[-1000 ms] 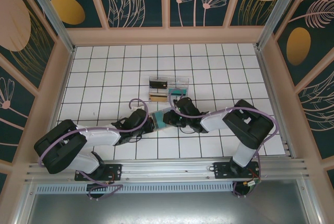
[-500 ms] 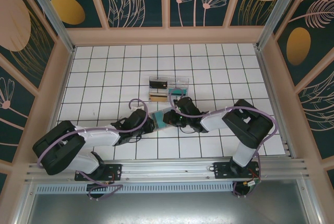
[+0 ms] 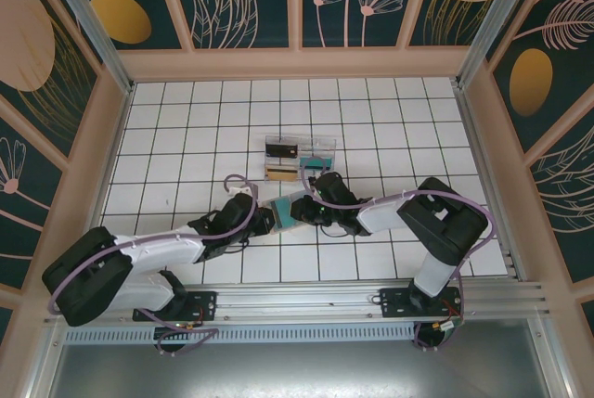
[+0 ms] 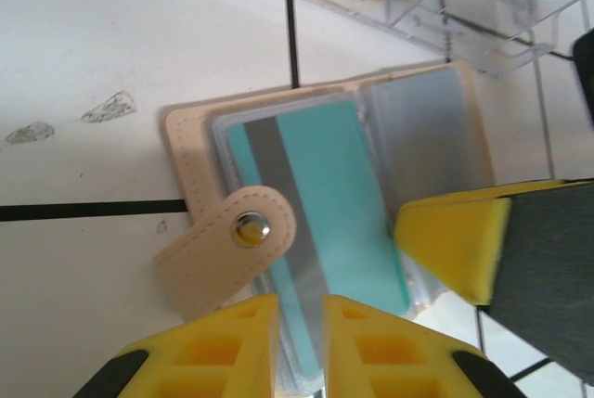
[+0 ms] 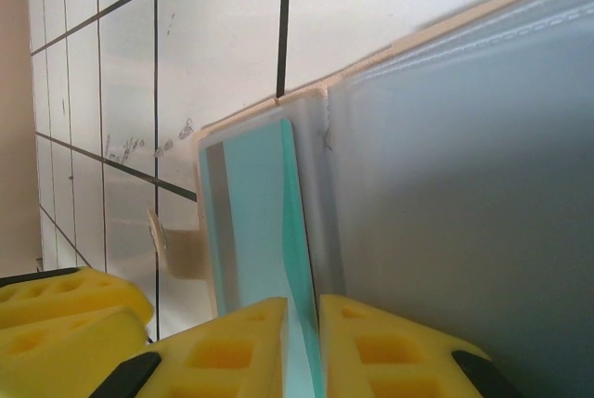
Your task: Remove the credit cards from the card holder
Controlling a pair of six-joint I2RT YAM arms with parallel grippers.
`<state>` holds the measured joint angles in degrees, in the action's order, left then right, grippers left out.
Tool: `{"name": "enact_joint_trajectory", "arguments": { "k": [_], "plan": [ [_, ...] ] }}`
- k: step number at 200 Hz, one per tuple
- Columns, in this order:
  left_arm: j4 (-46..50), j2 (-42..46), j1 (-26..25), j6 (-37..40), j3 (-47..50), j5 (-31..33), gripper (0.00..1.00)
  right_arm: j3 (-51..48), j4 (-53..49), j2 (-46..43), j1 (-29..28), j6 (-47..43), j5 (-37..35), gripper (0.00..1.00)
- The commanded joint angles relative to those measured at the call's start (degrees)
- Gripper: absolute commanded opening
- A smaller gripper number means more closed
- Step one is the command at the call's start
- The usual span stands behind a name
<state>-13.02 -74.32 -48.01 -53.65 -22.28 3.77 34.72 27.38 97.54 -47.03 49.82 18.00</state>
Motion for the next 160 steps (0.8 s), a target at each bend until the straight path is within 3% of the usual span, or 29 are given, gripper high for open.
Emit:
{"name": "enact_joint_trajectory", "arguments": {
  "k": [1, 51, 160],
  "plan": [
    [-0.2, -3.1, -0.2, 0.5, -0.7, 0.6, 0.18, 0.2, -1.6, -2.4, 0.0, -1.6, -1.2, 0.18],
    [1.7, -6.8, -0.2, -0.3, -2.5, 3.0, 0.11, 1.1, -4.3, -2.7, 0.0, -3.5, -2.5, 0.18],
    [3.2, -11.3, -0.2, 0.7, -4.8, 3.4, 0.07, 1.4, -3.4, -0.5, 0.1, -3.0, -0.3, 0.16]
  ]
}}
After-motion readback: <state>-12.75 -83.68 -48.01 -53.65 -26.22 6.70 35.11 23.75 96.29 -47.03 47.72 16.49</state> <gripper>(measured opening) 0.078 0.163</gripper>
